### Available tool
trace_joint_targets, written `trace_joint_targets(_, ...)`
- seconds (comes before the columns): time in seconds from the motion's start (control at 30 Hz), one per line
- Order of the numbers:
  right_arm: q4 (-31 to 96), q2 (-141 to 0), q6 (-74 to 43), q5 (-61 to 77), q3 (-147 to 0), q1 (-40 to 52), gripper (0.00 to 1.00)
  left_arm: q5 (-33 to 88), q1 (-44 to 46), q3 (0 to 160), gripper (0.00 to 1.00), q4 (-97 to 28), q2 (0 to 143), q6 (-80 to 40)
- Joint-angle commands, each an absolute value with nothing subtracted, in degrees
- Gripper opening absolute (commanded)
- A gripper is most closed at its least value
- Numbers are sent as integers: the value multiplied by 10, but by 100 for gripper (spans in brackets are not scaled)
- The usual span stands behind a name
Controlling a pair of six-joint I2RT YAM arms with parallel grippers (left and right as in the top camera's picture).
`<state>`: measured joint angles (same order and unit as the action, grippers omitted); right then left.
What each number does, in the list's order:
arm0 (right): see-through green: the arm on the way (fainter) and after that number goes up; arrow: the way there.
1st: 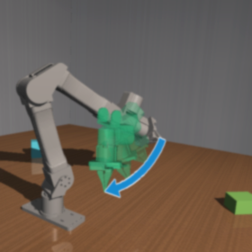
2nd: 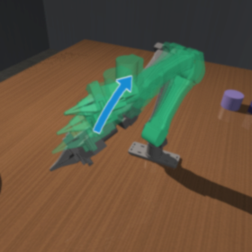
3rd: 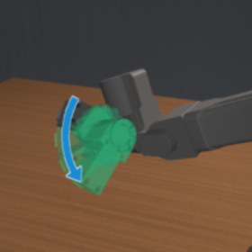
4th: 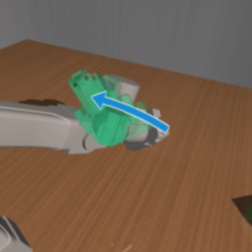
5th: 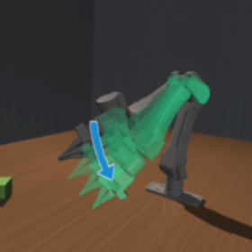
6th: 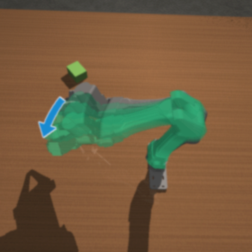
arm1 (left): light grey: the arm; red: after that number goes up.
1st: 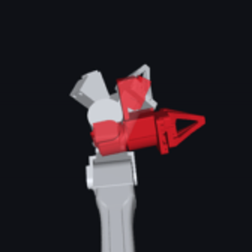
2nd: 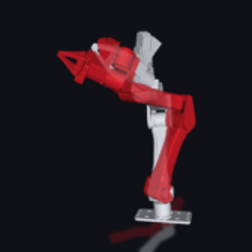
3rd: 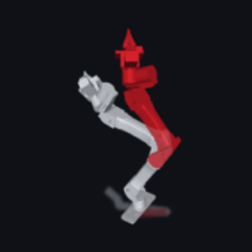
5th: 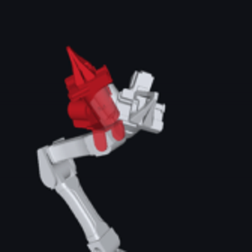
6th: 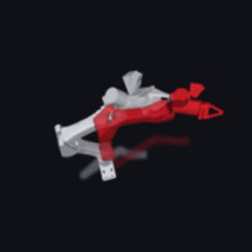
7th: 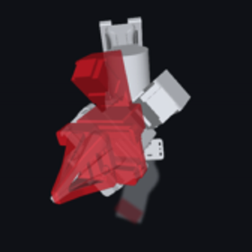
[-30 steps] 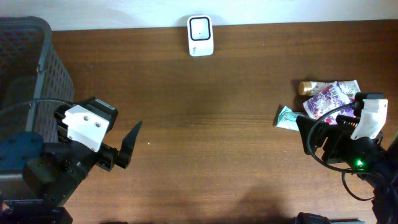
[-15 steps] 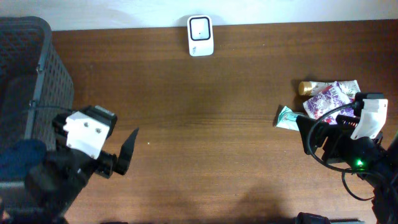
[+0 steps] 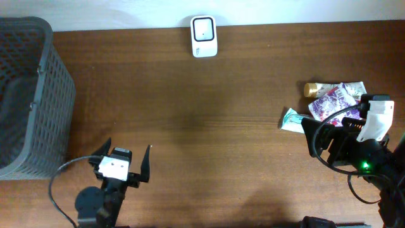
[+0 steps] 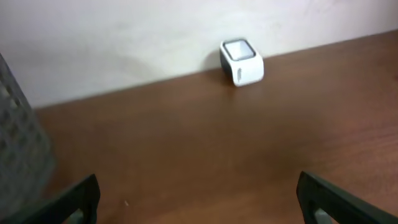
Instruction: Scan the item barcode
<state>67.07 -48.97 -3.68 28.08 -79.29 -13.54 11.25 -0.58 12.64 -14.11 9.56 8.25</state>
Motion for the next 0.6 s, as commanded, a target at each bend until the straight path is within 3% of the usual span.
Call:
trace_joint_targets(0.0,669,-489,-37,276,-796,-131,98,108,-13,58,99,-113,41,20)
trace_joint_targets(0.57,669,-489,-37,276,-796,-131,99,85,-13,29,99,-94,3,4)
